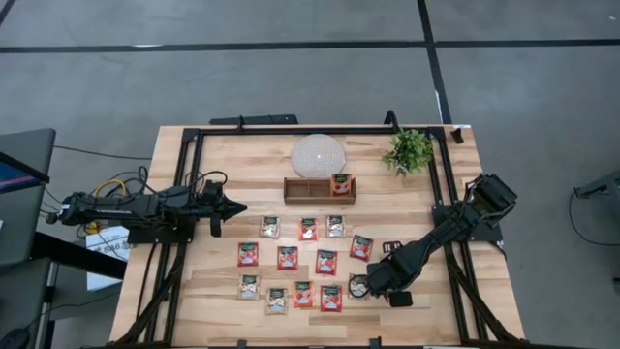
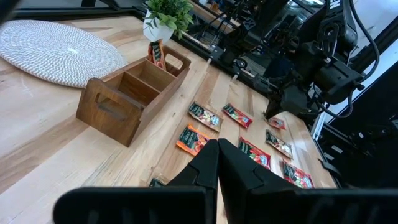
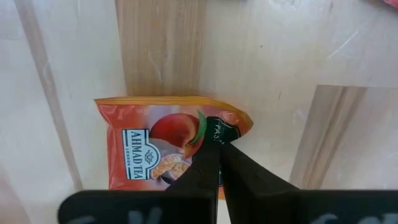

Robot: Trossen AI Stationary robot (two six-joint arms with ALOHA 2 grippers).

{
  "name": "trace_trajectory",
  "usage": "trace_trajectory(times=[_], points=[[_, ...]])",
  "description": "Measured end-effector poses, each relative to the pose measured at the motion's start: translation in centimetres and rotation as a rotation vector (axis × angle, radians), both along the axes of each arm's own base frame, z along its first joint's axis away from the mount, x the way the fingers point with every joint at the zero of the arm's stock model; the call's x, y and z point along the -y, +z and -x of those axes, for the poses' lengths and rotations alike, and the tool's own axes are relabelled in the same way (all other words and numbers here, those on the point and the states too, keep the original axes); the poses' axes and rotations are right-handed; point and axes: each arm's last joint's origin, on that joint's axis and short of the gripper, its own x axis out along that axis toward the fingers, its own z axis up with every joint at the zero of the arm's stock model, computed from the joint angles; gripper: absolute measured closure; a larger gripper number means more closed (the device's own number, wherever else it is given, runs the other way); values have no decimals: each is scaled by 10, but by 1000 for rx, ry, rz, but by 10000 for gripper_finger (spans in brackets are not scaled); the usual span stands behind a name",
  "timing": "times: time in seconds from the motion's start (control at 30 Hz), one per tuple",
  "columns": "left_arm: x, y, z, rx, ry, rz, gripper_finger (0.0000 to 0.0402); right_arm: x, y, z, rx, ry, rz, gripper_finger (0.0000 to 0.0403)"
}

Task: Pick & Place Tea
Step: Put the bottom right orange tea bag into the right compartment of the wooden organizer

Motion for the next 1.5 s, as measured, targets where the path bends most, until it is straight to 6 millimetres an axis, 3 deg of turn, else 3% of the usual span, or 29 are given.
trace_trajectory(times=[0.5, 0.77, 1.07, 1.5], points=[[0, 0, 0, 1, 0, 0, 401, 2, 24, -4, -11, 11, 204, 402], [0, 0, 0, 1, 0, 0, 401, 10, 45, -4, -5, 45, 430, 402], [0, 0, 0, 0, 0, -1, 401, 31, 71, -11, 23, 2, 692, 403], [0, 0, 0, 1, 5, -2, 401, 81, 96, -48, 170, -32, 945, 403]])
